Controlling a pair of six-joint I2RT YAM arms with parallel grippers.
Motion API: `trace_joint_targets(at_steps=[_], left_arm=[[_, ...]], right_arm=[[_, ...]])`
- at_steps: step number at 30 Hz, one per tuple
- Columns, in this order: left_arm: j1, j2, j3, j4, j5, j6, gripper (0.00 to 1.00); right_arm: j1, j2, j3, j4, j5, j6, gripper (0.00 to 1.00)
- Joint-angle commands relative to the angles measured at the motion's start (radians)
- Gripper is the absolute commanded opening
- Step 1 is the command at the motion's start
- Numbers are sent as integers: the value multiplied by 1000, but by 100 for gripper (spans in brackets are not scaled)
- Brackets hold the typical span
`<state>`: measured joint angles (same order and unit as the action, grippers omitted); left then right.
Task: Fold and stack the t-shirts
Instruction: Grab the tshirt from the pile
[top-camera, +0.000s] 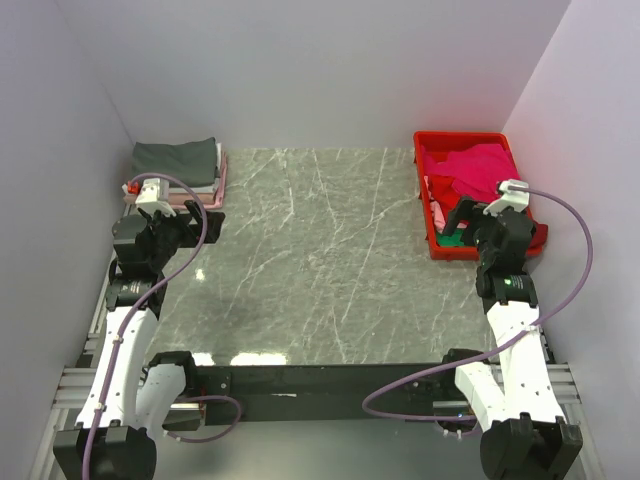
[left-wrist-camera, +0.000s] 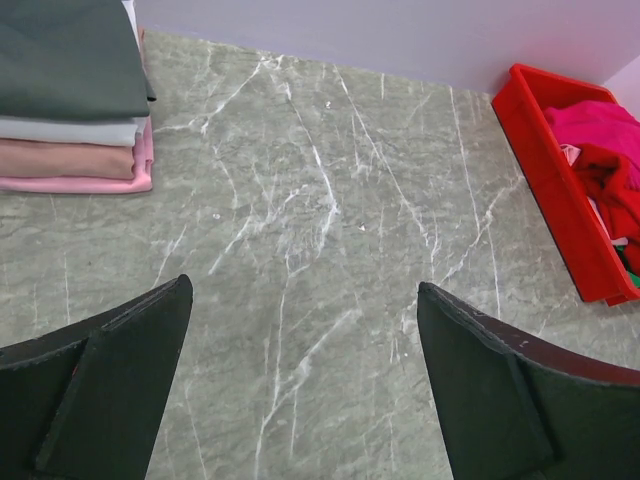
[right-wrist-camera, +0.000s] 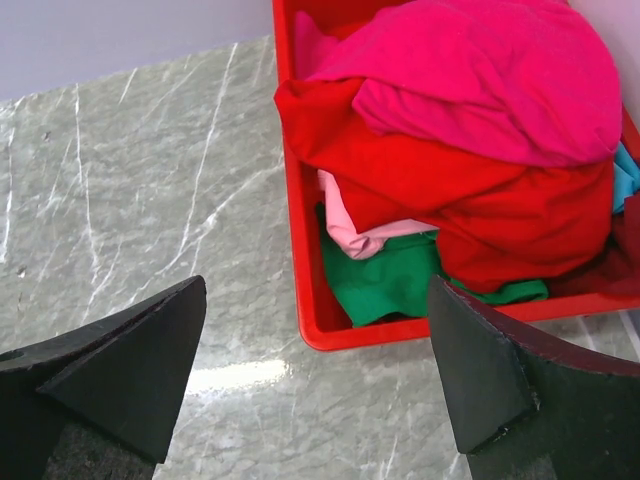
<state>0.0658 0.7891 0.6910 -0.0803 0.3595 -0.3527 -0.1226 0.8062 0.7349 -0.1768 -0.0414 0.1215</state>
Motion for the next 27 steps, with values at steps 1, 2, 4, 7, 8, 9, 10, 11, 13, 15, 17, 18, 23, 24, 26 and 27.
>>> trace_joint_targets(at_steps=[1,2,4,7,8,9,10,11,13,15,17,18,23,24,26,27], left_arm=[[2,-19,36,14,-10,14,99],[0,-22,36,14,-10,14,99],[0,-25,38,14,-13,14,100],[0,-22,38,13,-13,12,99],[0,-21,38,11,-13,12,100],[2,-19,39,11,-11,12,99],[2,-18,42,8,-13,12,99],[0,-19,42,7,-8,12,99],[2,-22,44,5,-7,14,99],[2,-28,42,5,-7,12,99],[2,-36,41,8,-7,14,99],[2,-37,41,10,-8,12,99],[0,-41,41,11,2,12,100],[2,-42,42,13,2,11,99],[0,-42,39,14,10,9,99],[2,-42,41,14,7,11,99]], right_arm=[[-8,-18,28,48,-17,-6,97],[-8,-18,27,46,-31,-37,97],[-8,-18,27,30,-134,-101,97],[-8,34,87,-42,-250,-249,97],[-8,101,159,-103,-255,-282,97],[-8,141,200,-134,-262,-292,97],[-11,183,245,-166,-262,-304,97],[-14,220,314,-199,-262,-310,97],[-34,316,369,-199,-276,-307,97],[-71,425,461,-205,-313,-290,96],[-95,520,549,-265,-310,-257,91],[-103,612,637,-286,-311,-249,89],[-117,800,790,-305,-256,-211,82],[-120,868,849,-329,-247,-209,80],[-120,938,915,-363,-204,-207,73],[-123,997,969,-389,-198,-207,71]])
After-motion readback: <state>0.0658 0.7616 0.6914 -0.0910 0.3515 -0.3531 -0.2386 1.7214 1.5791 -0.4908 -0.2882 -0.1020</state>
